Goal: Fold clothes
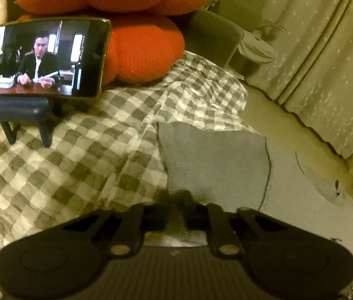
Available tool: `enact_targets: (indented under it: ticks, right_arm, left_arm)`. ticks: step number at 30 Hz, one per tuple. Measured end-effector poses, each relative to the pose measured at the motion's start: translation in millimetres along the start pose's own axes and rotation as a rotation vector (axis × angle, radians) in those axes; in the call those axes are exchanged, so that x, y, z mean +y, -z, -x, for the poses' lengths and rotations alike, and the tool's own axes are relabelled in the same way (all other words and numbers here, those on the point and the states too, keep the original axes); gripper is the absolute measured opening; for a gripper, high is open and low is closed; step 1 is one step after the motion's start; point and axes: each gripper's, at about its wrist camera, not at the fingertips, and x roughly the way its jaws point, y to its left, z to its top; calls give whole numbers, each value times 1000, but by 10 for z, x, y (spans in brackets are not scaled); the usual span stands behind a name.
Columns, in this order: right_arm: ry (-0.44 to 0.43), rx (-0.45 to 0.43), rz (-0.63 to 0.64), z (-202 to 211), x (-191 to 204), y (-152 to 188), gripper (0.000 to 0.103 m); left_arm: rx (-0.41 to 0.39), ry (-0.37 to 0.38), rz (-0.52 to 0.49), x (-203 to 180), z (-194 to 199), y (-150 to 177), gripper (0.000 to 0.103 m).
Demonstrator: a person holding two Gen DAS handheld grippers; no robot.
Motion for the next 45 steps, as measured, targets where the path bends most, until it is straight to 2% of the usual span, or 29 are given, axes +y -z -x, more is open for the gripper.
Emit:
enact_targets:
  ticks: [8,12,18,29,36,38,40,42,45]
  right_arm:
    - [-134,-44,-512,194,-677,158,5]
    - [-226,-58,-668,204,-843,273,6]
    - [-256,-53,-779,185,-955,371,6]
    - [-228,-74,-836,228,-1088,491,7]
    - [-204,-78,-803,283,-1106,504,10]
    - [-146,-79,-730,306,-1051,457,10]
    - [-77,-94,-628,342,-943,398,18]
    - [-7,-109,-513,378,-814,333,18]
    - [38,-141,-379,416,-623,250,18]
  left_arm:
    - [-10,4,39,23,8,-17,2]
    - [-13,-5,52,41,4,-21,2]
    - [-20,0,49,11,26,-17,2]
    - [-35,9,63,-26,73,-26,1]
    - [-69,34,55,-93,132,-32,1]
    - [-62,31,65,-72,114,-38,1]
    - [-56,30,76,-43,107,-44,1]
    - [-49,26,84,-18,98,-48,1]
    - [-39,20,92,14,84,-52,1]
